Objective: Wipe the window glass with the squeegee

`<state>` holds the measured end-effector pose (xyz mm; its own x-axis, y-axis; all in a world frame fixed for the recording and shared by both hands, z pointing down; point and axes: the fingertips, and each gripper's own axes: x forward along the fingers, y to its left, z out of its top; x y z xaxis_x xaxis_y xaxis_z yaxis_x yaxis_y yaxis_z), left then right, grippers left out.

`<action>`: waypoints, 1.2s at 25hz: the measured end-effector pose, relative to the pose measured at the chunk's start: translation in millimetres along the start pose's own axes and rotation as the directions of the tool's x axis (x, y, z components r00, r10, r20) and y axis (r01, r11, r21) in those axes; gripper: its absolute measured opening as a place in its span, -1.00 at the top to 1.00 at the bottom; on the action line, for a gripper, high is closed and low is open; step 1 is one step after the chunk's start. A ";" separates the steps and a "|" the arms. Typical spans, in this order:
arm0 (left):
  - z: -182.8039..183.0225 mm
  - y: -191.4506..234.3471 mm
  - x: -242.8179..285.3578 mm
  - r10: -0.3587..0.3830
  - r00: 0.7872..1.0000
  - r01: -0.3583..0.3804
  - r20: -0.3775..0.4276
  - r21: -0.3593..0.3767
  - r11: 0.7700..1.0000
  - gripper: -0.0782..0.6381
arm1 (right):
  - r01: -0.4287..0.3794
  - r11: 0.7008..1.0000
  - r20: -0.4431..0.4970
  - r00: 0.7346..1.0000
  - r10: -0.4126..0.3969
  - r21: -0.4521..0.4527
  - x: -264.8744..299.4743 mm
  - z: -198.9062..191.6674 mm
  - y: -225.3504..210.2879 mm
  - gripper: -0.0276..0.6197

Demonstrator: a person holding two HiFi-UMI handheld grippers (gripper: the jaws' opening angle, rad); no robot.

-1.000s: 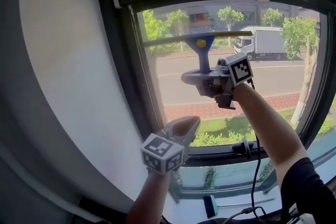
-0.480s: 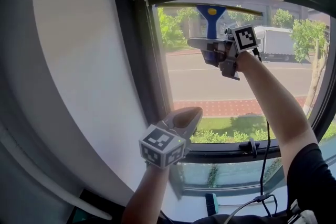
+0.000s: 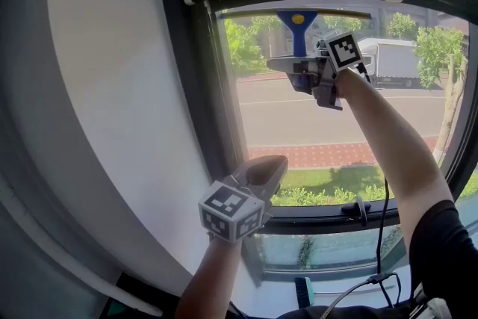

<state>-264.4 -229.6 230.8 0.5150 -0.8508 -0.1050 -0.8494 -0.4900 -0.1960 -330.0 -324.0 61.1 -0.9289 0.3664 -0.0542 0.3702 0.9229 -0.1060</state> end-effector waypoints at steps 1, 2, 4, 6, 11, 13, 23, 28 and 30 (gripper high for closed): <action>-0.8 0.1 -0.1 0.001 1.000 -0.001 -0.003 -0.002 1.000 0.78 | 0.001 1.000 -0.008 1.000 -0.001 -0.003 -0.5 0.5 -0.5 0.90; -0.9 -0.5 0.5 -0.001 1.000 0.001 -0.003 -0.002 1.000 0.77 | 0.002 1.000 -0.018 1.000 -0.002 -0.005 -1.2 1.6 -0.9 0.90; -0.4 -2.1 2.0 -0.007 1.000 0.007 -0.002 -0.001 1.000 0.77 | 0.007 1.000 -0.034 0.999 -0.008 -0.005 -3.9 4.0 -1.5 0.90; -1.5 -1.6 1.9 -0.003 1.000 0.003 -0.007 -0.005 1.000 0.78 | 0.011 1.000 -0.042 0.999 -0.012 -0.003 -4.9 5.3 -2.0 0.90; 1.0 -5.0 -0.9 -0.008 1.000 0.008 0.002 -0.006 1.000 0.77 | 0.003 1.000 -0.028 1.000 -0.003 0.018 -0.9 1.5 0.7 0.90; 2.2 -5.9 -2.5 0.001 1.000 -0.001 -0.002 -0.014 1.000 0.77 | 0.000 1.000 -0.027 1.000 0.001 0.031 -2.2 -3.0 0.6 0.90; -12.7 -8.4 -1.0 -0.019 1.000 0.018 -0.010 -0.037 0.999 0.78 | -0.004 0.997 -0.038 0.999 0.007 0.071 -5.6 -35.0 -0.2 0.89; -15.5 -19.2 1.6 -0.047 0.999 0.046 -0.013 -0.049 0.998 0.77 | -0.010 0.996 -0.055 0.998 0.015 0.092 -8.1 -63.0 3.3 0.90; -19.2 -20.9 3.4 -0.053 0.998 0.052 -0.014 -0.057 0.997 0.77 | -0.006 0.995 -0.067 0.998 0.013 0.099 -10.3 -74.7 2.6 0.89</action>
<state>-247.1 -225.9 253.3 0.5574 -0.8263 -0.0804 -0.8267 -0.5435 -0.1456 -320.3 -316.6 135.6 -0.9228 0.3851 0.0114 0.3749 0.9045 -0.2035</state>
